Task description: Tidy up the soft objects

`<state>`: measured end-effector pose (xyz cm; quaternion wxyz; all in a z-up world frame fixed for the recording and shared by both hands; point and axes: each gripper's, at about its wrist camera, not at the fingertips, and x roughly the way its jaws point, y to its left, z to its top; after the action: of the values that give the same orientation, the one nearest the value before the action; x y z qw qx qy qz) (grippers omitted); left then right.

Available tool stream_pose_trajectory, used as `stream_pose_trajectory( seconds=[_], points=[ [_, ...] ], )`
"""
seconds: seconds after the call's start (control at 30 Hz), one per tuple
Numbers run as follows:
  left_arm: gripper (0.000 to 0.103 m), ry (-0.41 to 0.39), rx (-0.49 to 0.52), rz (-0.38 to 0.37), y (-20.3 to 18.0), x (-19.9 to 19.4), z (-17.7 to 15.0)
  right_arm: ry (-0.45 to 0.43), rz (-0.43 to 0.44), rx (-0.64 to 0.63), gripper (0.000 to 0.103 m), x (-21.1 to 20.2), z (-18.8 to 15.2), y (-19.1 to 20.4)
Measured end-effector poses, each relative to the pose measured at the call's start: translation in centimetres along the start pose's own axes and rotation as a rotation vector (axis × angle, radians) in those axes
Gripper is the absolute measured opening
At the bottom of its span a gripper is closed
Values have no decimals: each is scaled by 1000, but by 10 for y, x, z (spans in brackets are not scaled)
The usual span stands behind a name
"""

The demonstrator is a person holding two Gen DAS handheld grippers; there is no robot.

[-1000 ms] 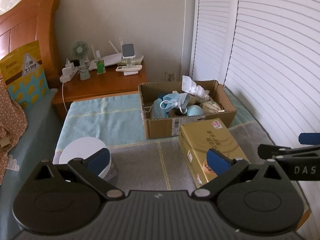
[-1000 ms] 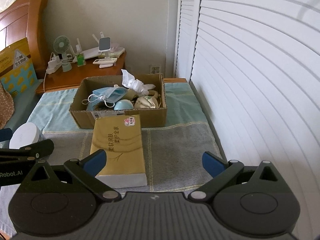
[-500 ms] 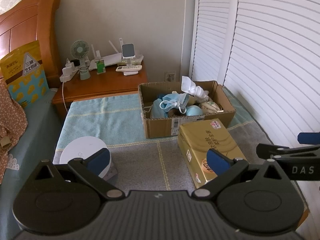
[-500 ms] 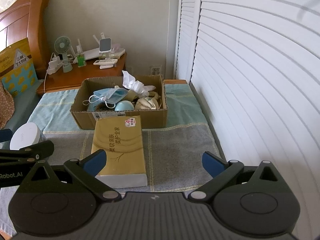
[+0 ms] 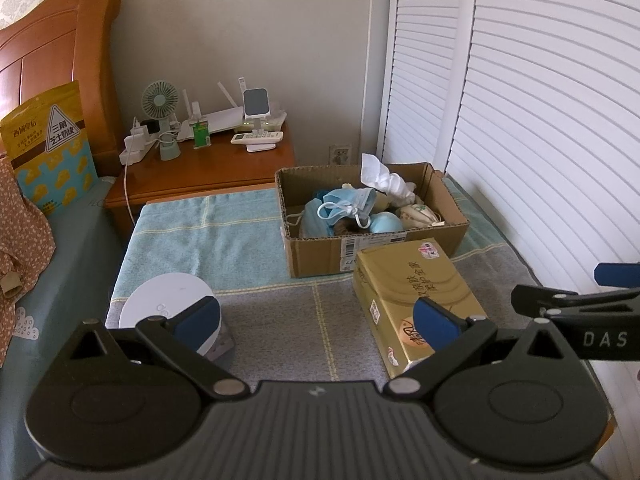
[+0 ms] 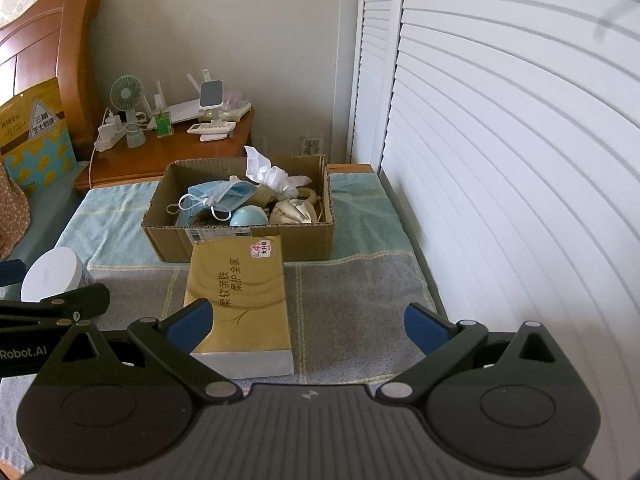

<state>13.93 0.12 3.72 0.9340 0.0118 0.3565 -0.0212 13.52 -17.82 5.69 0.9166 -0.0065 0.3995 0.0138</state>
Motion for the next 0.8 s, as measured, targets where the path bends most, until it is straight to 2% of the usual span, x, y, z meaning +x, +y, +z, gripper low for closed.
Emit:
stream_pose_trajectory(
  seconds=[0.8],
  points=[
    [102, -8, 4, 4, -3, -5, 0, -12, 4, 3, 103, -7, 0, -3]
  ],
)
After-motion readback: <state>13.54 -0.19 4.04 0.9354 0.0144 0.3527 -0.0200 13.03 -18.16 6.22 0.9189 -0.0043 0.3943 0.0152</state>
